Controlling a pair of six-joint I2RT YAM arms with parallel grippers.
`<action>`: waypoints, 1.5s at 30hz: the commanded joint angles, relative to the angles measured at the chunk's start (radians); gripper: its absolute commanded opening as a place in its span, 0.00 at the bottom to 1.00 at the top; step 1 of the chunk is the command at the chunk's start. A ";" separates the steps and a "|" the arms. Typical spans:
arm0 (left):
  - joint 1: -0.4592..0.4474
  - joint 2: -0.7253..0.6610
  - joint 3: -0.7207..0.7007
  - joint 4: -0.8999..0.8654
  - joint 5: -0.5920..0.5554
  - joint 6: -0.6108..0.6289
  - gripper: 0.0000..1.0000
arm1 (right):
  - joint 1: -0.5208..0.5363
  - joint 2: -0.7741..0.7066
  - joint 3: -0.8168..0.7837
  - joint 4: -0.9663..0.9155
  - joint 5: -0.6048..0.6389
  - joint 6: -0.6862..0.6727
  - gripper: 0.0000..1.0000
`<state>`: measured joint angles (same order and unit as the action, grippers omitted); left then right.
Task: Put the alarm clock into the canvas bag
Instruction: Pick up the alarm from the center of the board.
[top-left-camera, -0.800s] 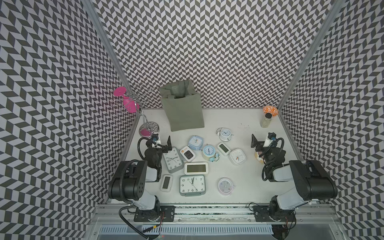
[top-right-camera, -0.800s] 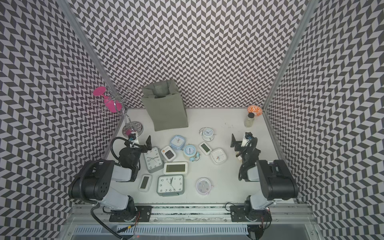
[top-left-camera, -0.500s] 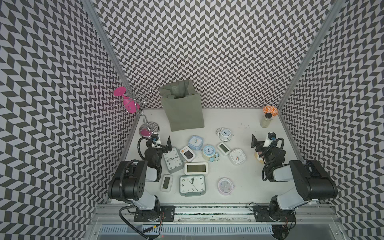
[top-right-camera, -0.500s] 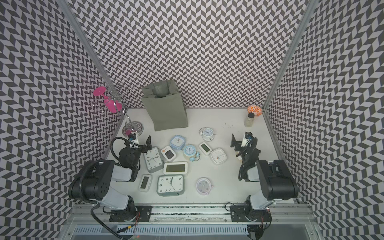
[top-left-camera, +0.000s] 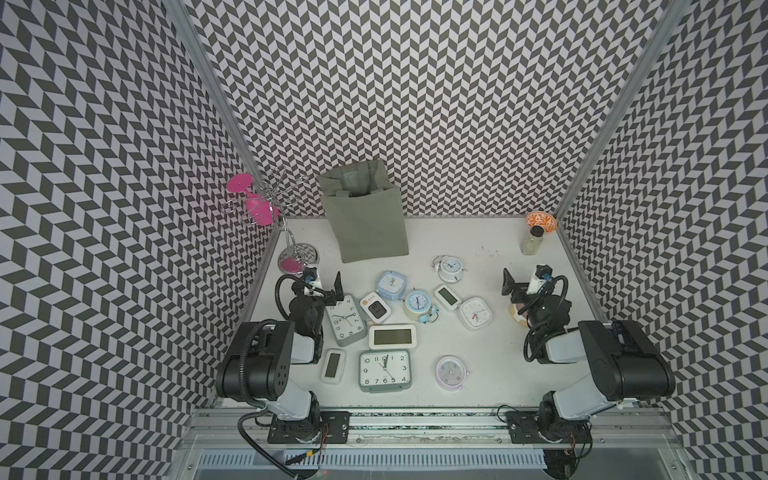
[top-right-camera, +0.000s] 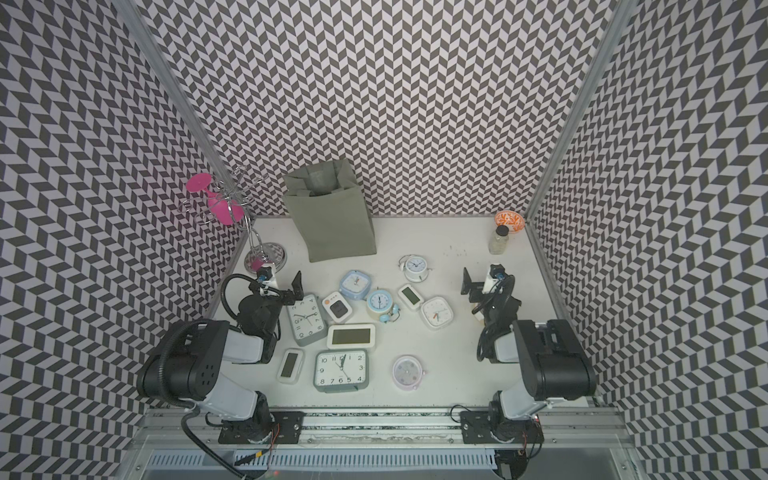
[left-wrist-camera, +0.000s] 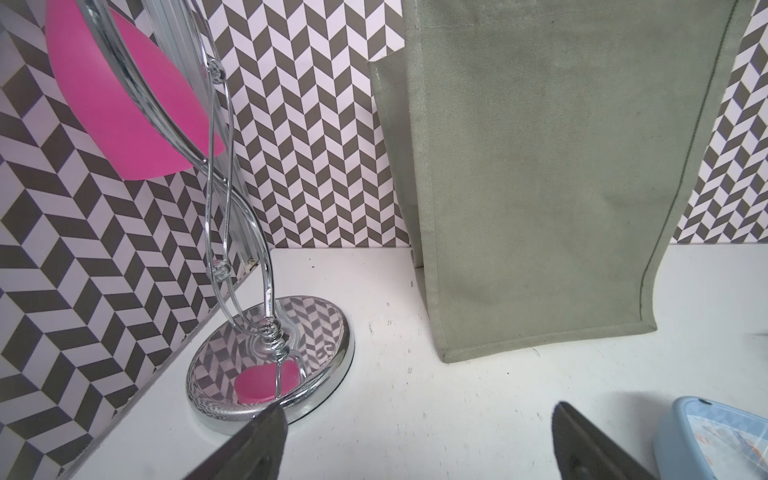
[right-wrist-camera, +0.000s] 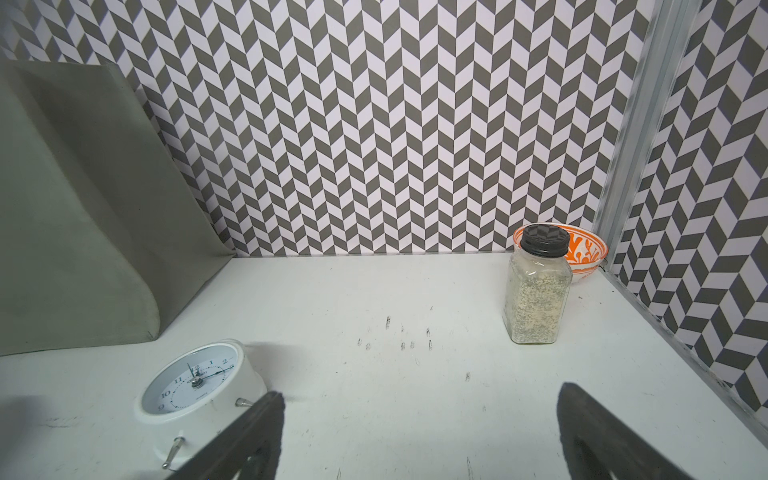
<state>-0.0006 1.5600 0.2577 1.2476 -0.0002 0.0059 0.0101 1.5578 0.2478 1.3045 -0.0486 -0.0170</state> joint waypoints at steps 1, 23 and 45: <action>-0.011 -0.107 -0.023 -0.019 -0.120 -0.029 0.99 | 0.010 -0.053 -0.018 0.035 0.018 -0.004 0.99; -0.430 -0.561 0.289 -0.896 0.149 -0.452 0.99 | 0.326 -0.187 0.617 -1.258 -0.139 0.118 0.99; -0.449 -0.429 0.222 -0.800 0.379 -0.446 0.99 | 0.373 0.298 1.049 -1.569 0.028 0.122 0.99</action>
<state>-0.4416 1.1370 0.4900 0.4114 0.3508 -0.4297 0.3767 1.8297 1.2591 -0.2455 -0.0692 0.1135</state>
